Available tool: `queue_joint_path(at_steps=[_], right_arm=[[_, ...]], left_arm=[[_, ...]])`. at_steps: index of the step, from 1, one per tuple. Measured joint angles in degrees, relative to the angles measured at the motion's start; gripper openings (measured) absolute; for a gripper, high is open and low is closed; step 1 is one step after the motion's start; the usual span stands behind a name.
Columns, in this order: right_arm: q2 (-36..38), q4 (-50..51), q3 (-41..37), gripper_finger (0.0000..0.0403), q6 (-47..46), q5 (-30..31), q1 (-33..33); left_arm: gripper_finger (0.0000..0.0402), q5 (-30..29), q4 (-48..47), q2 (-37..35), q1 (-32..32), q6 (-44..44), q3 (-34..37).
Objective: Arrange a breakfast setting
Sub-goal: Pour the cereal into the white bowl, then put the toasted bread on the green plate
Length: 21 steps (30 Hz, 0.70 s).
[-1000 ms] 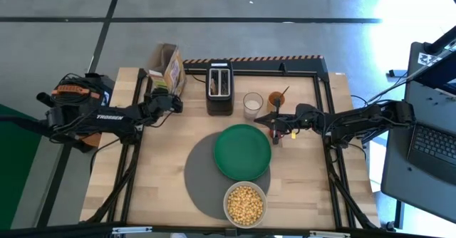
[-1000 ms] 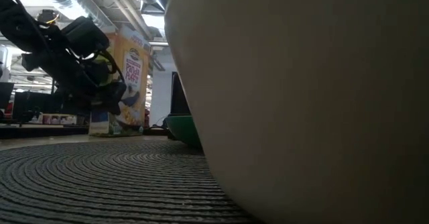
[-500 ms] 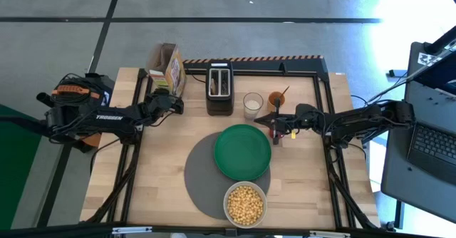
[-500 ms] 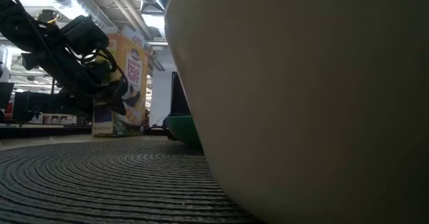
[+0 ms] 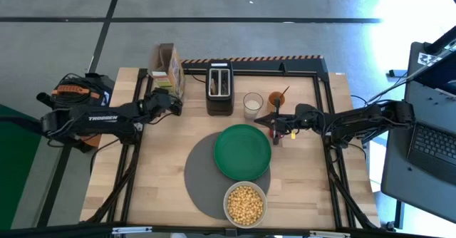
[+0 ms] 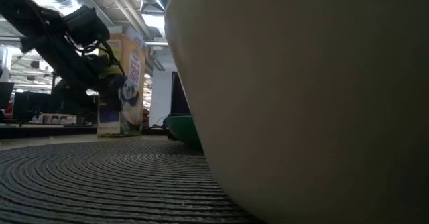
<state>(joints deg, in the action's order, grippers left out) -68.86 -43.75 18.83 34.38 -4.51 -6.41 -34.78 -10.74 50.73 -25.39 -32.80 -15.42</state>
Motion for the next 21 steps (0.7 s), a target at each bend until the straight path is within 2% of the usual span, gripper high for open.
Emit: queue_joint_path(at_steps=[8, 15, 21], right_arm=[[0.00, 0.26, 0.00, 0.0000, -0.01, 0.00, 0.00], [-0.02, 0.26, 0.00, 0.0000, -0.03, -0.01, 0.00], [-0.01, 0.26, 0.00, 0.0000, -0.02, 0.00, 0.00]], left_arm=[[0.0377, 8.42, -7.24, -3.71, 1.71, -2.38, -1.59], [0.0377, 18.58, -15.23, -5.62, 1.75, -5.93, -1.59], [0.0377, 31.20, -15.12, -5.85, 3.67, -5.05, -1.59]])
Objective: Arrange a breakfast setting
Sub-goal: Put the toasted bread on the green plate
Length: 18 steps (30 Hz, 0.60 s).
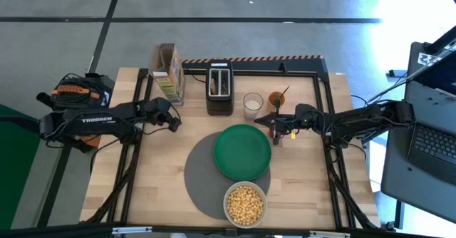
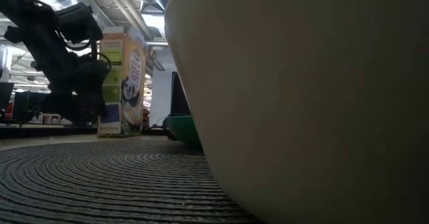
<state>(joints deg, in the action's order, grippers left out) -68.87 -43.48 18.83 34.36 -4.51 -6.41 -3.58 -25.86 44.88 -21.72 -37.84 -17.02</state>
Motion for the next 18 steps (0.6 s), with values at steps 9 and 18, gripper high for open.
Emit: queue_joint_path(at_steps=[9, 18], right_arm=[[0.01, 0.00, 0.00, 0.0000, 0.00, 0.00, 0.02], [0.01, -0.02, 0.00, 0.0000, -0.51, -0.02, 0.02]], left_arm=[[0.0376, 8.71, 27.74, -0.02, 9.85, 9.32, 0.02], [0.0376, 4.24, 65.97, 0.04, 18.38, 22.51, 0.00]])
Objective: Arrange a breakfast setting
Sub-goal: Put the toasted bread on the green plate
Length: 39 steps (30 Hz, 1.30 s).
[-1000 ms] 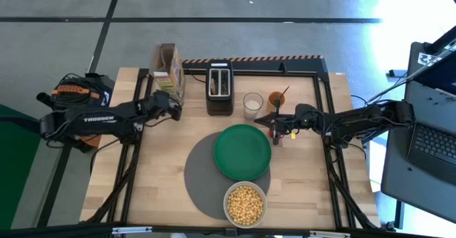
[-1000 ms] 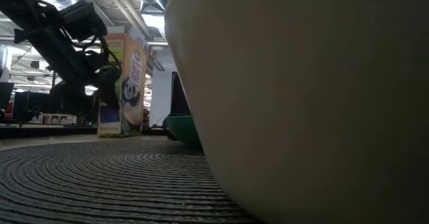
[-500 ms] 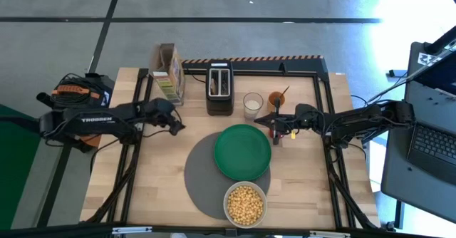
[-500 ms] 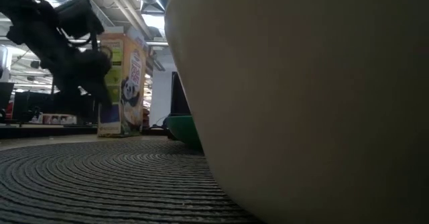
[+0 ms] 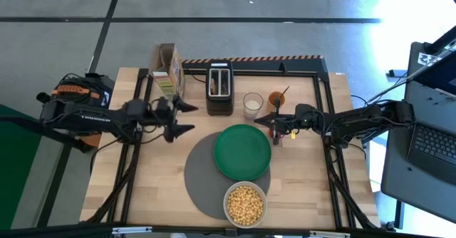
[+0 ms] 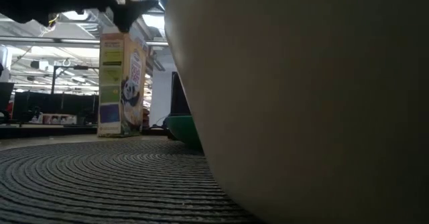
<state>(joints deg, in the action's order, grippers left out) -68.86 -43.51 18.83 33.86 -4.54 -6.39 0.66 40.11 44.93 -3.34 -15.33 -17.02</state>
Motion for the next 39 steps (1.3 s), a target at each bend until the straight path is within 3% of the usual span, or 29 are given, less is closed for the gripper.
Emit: queue_joint_path(at_steps=[7, 11, 19, 23, 30, 35, 39], right_arm=[[0.00, -0.13, 0.00, 0.0000, -5.92, 0.00, -0.01], [0.00, -2.48, 0.00, 0.0000, -9.77, 0.00, 0.00], [-0.56, -10.18, 0.00, 0.0000, -11.68, -3.75, 0.27], [-2.40, -18.85, 1.67, 0.0000, -12.63, 2.29, 2.75], [-9.73, -20.43, 14.61, 0.0000, -2.98, 4.68, 9.21], [-16.50, -11.88, 26.88, 0.0000, 10.36, 5.05, 11.53], [-19.89, -1.66, 36.55, 0.0000, 11.86, 3.37, 11.21]], left_arm=[[0.0376, -4.41, 7.24, 0.07, 0.00, 2.39, 0.00], [0.0376, -1.05, 8.57, 2.64, -0.02, 2.45, -0.02], [0.0376, 4.93, 22.89, 14.26, -0.02, 4.89, -0.81], [0.0376, 6.99, 24.28, 16.36, 0.20, 8.38, -4.68], [0.0376, 8.48, 21.91, 15.96, 0.44, 11.18, -9.72], [0.0376, 9.58, 22.34, 14.19, 0.44, 12.62, -9.84], [0.0376, 11.35, 19.58, 9.91, 0.42, 16.35, -9.84]])
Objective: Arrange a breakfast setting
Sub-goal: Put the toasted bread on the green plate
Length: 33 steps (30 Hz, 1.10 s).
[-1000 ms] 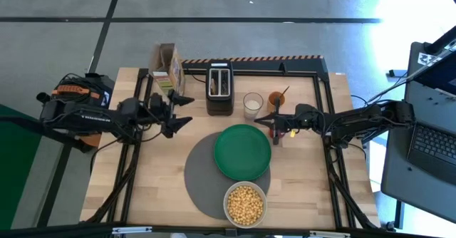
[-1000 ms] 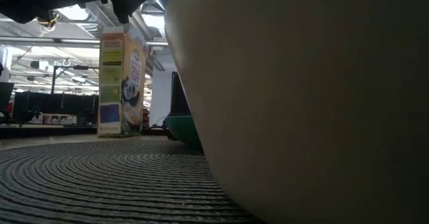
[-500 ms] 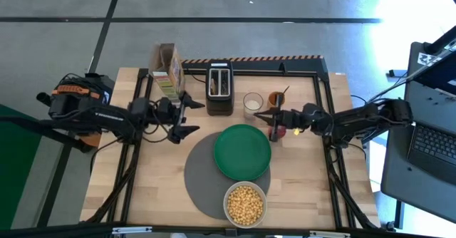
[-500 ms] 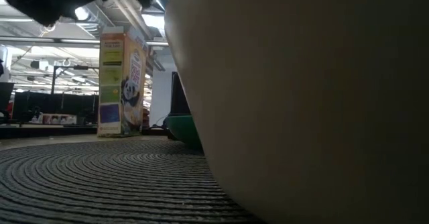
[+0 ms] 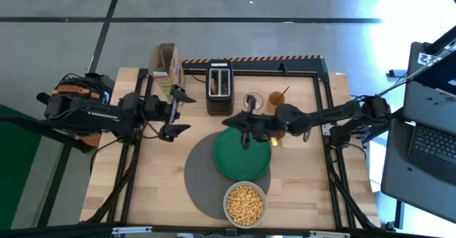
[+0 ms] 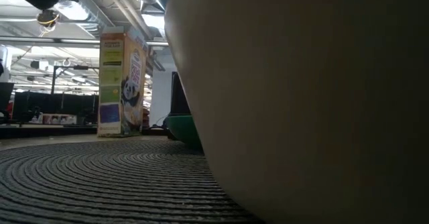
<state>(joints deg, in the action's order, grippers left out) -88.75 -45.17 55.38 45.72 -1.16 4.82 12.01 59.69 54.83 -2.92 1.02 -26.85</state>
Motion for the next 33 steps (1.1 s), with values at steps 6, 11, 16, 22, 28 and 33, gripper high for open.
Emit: queue_joint_path(at_steps=[6, 11, 16, 22, 28, 33], right_arm=[[-2.15, 16.94, 11.18, 0.0000, 11.28, 5.57, 0.12], [-4.03, 37.69, 22.00, 0.0031, 20.59, 16.27, -1.57], [-8.57, 58.12, 33.26, 0.0155, 22.20, 22.11, -5.67], [-15.53, 65.93, 38.93, 0.0295, 42.33, 28.91, -9.29], [-20.90, 61.36, 38.94, 0.0281, 64.74, 37.13, -10.51], [-23.39, 59.49, 39.01, 0.0231, 80.46, 35.37, -11.76]], left_arm=[[0.0376, -0.46, -6.74, -6.65, -0.02, 3.35, 0.00], [0.0376, -3.19, -13.18, -10.86, -0.03, 6.04, 0.01], [0.0376, -6.52, -15.82, -12.70, -0.07, 7.12, 0.00], [0.0376, -6.79, -16.44, -12.78, -0.06, 7.18, 0.00], [0.0376, -6.71, -17.67, -13.00, -0.04, 7.21, 0.02], [0.0376, -6.67, -19.08, -13.90, -0.04, 7.21, 0.02]])
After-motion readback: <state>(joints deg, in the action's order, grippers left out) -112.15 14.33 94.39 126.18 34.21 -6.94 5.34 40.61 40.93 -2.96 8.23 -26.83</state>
